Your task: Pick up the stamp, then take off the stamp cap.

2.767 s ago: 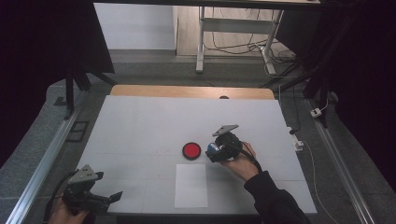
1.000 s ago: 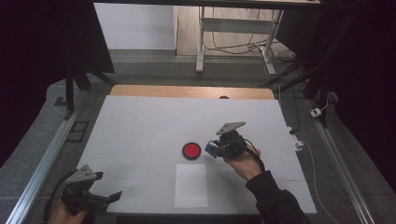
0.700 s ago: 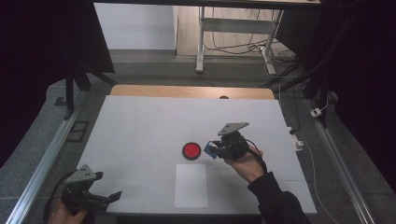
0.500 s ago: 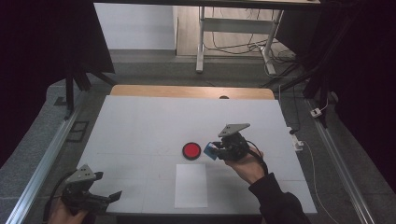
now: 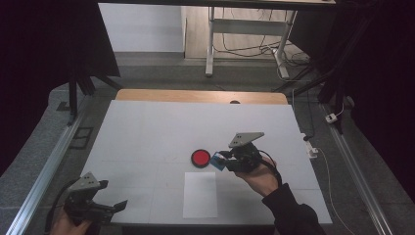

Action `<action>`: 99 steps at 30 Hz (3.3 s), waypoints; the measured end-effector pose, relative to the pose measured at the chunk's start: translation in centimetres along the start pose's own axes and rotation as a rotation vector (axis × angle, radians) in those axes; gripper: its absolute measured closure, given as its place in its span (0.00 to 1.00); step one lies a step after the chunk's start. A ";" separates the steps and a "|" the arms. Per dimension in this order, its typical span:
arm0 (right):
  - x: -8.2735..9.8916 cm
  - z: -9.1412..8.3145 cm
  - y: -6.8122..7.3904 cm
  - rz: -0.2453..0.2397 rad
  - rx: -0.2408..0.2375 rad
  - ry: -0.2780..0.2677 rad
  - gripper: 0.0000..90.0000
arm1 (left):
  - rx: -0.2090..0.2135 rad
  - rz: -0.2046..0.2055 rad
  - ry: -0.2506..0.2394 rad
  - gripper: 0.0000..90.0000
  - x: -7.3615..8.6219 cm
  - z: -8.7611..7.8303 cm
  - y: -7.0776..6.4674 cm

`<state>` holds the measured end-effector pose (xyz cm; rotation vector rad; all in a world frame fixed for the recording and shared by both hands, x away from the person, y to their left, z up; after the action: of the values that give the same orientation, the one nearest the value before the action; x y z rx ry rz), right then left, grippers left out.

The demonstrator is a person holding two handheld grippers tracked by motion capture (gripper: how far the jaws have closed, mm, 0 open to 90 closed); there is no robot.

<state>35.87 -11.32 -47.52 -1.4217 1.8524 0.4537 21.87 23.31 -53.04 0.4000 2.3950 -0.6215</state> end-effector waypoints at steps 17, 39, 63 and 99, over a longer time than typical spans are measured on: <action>-1.2 -0.2 2.0 -0.057 -0.061 -0.039 0.79 | 0.007 0.001 0.001 0.00 0.0 0.0 0.0; -1.4 -0.1 2.1 -0.055 -0.071 -0.041 0.79 | 0.043 0.018 0.034 0.00 -0.5 0.3 -0.5; -1.7 -0.6 1.8 -0.053 -0.090 -0.053 0.79 | 0.133 0.117 -0.021 0.00 -3.7 2.9 -1.4; -2.1 -1.3 1.6 -0.089 -0.096 -0.073 0.79 | 0.224 0.261 0.002 0.00 -9.1 7.6 -5.5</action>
<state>34.18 -10.23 -45.34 -1.5251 1.7223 0.5488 30.22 13.50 -50.64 0.7947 2.2306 -0.7684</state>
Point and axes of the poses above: each handheld gripper's, and its own axes: z roughly forward along the jaws, x roughly out of its underside, y roughly to its left, the point moved 7 cm from there along z, roughly forward along the jaws, and after that the axes turned 12 degrees about -z, right-handed, at the moved point
